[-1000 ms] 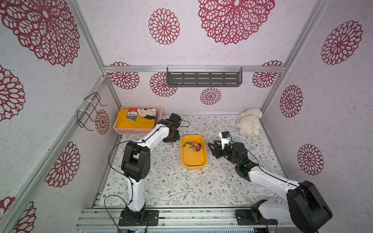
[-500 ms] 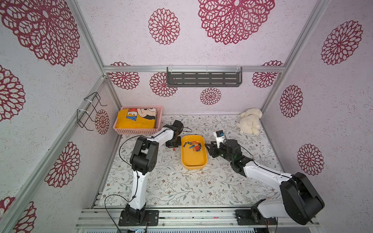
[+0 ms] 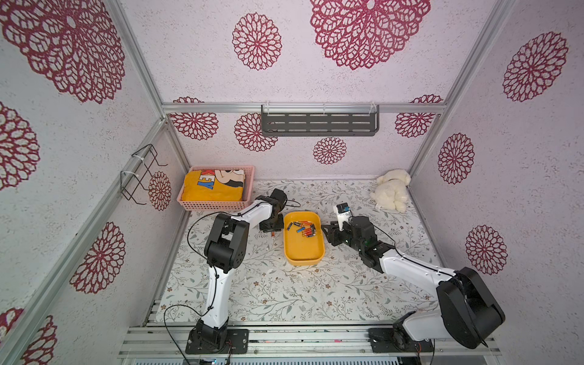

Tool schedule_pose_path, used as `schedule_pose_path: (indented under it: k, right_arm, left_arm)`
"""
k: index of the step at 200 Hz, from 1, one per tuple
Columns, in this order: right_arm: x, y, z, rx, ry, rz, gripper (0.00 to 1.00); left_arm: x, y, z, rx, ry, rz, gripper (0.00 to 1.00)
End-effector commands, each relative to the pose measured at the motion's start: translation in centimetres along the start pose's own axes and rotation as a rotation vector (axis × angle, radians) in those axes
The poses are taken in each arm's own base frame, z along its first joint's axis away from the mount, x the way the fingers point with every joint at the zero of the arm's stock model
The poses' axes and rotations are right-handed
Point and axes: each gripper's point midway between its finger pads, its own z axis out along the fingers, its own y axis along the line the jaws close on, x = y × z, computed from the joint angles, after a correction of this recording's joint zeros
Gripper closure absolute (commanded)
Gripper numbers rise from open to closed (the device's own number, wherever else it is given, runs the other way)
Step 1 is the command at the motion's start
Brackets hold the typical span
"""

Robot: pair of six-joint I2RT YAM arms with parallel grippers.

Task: Take the batteries out of the storage box
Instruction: Place the battery at the center of the board, then pick up the battery from the storage box.

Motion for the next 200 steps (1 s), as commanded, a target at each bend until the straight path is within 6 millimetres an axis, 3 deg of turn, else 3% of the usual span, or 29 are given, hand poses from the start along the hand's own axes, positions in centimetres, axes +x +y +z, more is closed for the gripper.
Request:
schedule_pose_path:
  k: [1,39,42,52,83,122,131,156,200]
  right_arm:
    - [-2.0,1.2,0.4,-0.029,0.036,-0.03,0.5]
    - [-2.3,1.7,2.7,0.004,0.188,-0.12,0.56]
    - [-2.4,1.7,3.1,0.009,0.204,-0.125,0.57]
    - [-2.6,2.3,4.1,0.0,0.241,-0.133,0.61]
    - [-2.8,3.8,7.6,-0.021,0.264,-0.21,0.66]
    - [-1.4,3.4,12.2,-0.019,0.32,-0.288,0.68]
    - [-1.1,3.4,13.1,-0.023,0.325,-0.302,0.68]
    - [-0.2,3.2,15.2,-0.029,0.344,-0.315,0.68]
    - [1.3,2.4,17.8,-0.008,0.359,-0.328,0.68]
  left_arm:
    - [-1.2,-0.3,-3.4,0.025,-0.064,0.005,0.67]
    - [-2.7,-0.2,-9.7,0.061,-0.199,-0.009,0.64]
    - [-3.1,-0.1,-11.3,0.075,-0.234,-0.017,0.63]
    - [-3.4,0.2,-13.1,0.086,-0.299,-0.027,0.62]
    - [-3.0,2.0,-15.8,0.119,-0.509,-0.058,0.6]
    - [0.4,1.9,-16.7,0.323,-0.646,-0.012,0.56]
    - [1.3,1.9,-16.6,0.353,-0.655,0.001,0.51]
    - [3.1,1.8,-16.0,0.41,-0.645,0.012,0.5]
    - [4.1,0.9,-14.8,0.436,-0.605,0.022,0.48]
